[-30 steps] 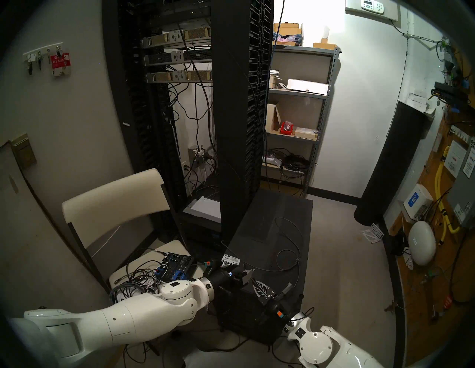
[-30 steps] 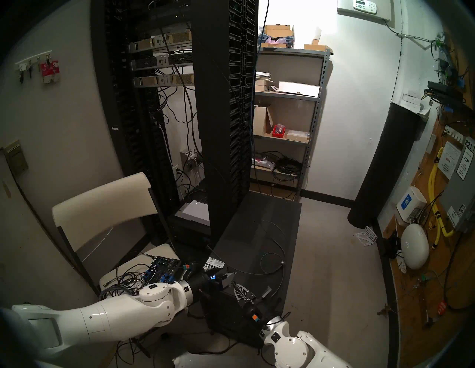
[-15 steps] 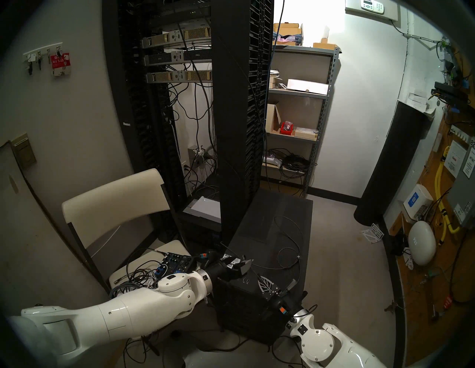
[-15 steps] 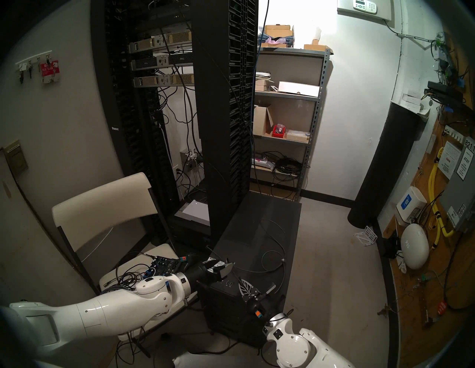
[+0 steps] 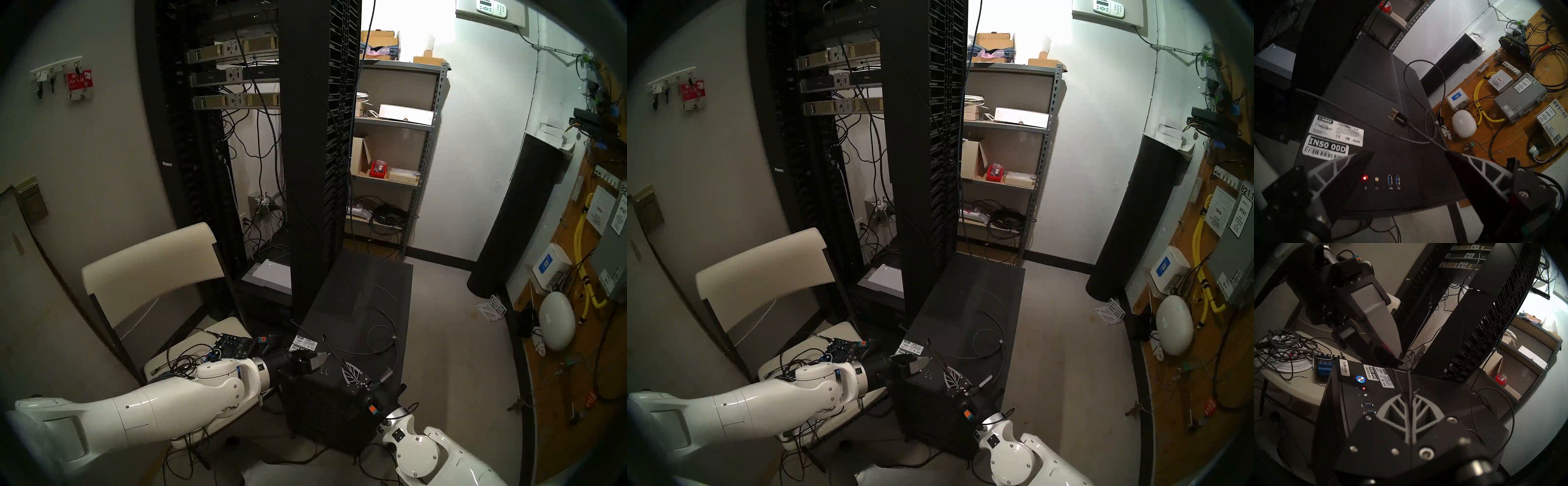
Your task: Insert the cable into the workstation's USB slot
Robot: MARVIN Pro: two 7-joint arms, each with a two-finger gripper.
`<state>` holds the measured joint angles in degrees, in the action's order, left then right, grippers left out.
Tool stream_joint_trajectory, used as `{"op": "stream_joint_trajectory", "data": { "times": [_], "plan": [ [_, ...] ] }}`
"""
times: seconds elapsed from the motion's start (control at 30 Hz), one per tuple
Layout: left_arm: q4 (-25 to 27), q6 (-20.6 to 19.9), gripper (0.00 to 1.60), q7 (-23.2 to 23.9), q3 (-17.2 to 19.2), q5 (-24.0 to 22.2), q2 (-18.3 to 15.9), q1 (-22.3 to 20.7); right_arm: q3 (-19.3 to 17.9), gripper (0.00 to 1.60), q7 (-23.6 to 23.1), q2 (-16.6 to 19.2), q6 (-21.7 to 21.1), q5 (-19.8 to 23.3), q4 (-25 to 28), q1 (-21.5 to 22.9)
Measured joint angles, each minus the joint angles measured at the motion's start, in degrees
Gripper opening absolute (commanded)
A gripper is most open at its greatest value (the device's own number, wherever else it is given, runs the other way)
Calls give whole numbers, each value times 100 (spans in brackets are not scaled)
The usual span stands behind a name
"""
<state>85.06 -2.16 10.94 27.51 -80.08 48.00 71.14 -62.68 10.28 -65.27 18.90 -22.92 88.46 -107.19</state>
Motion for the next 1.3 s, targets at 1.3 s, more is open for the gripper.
{"op": "stream_joint_trajectory", "data": {
  "times": [1.3],
  "plan": [
    [271, -125, 160, -212, 128, -705, -136, 76, 29, 0, -84, -161, 155, 207, -243, 165]
  ]
}}
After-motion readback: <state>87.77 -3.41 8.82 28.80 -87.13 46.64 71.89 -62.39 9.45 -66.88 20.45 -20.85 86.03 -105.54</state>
